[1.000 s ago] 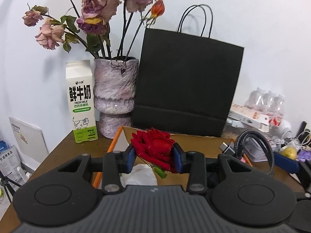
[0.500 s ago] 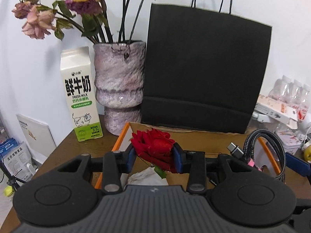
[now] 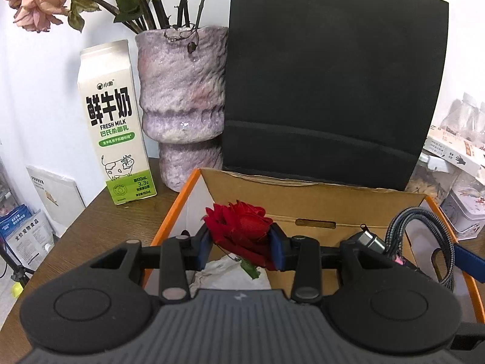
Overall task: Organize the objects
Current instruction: 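Open the left gripper to drop the rose while the right releases the cable in the box, then withdraw both grippers from the box back over the table, then move the left gripper to the plush sheep and grasp it, then grasp the lilac drawstring pouch with the right gripper while the left holds the sheep, then carry the sheep with the left gripper while the right carries the pouch toward the box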
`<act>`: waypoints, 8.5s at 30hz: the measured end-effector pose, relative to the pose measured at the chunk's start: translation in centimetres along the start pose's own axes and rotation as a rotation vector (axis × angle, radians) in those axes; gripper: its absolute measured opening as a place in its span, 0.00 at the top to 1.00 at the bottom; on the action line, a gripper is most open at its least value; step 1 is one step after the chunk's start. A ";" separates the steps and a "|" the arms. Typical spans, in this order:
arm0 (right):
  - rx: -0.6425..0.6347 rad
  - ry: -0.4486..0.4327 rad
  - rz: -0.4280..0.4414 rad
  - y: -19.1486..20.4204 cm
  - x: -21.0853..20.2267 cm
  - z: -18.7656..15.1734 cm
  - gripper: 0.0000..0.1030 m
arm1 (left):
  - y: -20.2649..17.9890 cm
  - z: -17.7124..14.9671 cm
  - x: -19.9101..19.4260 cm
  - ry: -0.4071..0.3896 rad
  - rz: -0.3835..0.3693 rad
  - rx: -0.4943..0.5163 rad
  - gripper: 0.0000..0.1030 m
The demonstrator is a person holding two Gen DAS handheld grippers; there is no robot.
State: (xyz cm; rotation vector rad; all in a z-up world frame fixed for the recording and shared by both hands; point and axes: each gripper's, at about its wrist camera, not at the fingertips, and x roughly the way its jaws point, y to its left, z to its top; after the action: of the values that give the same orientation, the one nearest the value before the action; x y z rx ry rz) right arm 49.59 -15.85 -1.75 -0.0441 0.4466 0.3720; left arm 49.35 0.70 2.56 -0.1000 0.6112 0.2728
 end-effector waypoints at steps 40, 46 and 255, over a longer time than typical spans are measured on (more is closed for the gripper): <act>0.045 -0.023 -0.005 -1.4 -5.0 0.9 0.00 | 3.2 -1.6 -6.6 -0.121 0.044 -0.028 0.00; 0.025 -0.038 -0.009 -0.9 -7.6 0.2 0.00 | 4.0 -2.1 -8.7 -0.128 0.035 -0.030 0.00; -0.034 -0.075 0.144 9.2 -28.6 -14.8 0.92 | 13.6 -20.4 -28.6 -0.274 -0.207 -0.080 0.10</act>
State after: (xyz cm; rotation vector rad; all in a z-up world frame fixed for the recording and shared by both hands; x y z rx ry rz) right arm 16.19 -18.84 -2.44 -0.0310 0.3704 0.5209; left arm 11.79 3.83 2.35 -0.1980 0.3145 0.1069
